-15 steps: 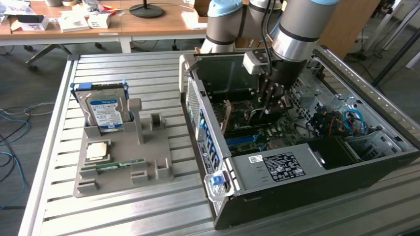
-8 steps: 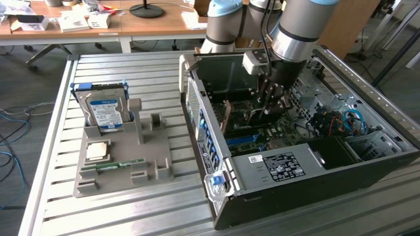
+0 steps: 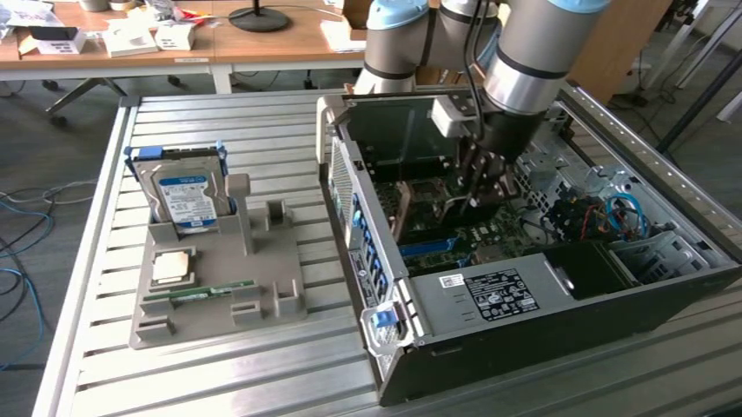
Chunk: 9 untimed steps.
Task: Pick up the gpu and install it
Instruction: 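Insert the gpu into the slot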
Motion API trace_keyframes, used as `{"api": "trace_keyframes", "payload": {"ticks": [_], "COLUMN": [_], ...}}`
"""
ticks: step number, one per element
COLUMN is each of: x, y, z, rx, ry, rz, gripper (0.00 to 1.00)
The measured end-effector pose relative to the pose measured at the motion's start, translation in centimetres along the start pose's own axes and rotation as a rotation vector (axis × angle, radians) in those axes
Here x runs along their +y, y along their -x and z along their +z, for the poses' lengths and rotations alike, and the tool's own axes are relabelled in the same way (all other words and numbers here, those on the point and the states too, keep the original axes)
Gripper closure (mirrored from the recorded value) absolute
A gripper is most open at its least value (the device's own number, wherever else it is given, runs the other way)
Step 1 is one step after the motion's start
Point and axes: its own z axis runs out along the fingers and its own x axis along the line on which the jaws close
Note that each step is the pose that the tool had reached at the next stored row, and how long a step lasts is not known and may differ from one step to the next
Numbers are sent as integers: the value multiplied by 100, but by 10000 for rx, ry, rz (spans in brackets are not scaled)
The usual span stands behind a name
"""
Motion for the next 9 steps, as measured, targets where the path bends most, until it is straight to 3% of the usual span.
{"api": "trace_keyframes", "payload": {"ticks": [9], "x": [1], "y": [-71], "z": [-2], "rx": [-1], "ry": [0], "rz": [0], "gripper": [73]}}
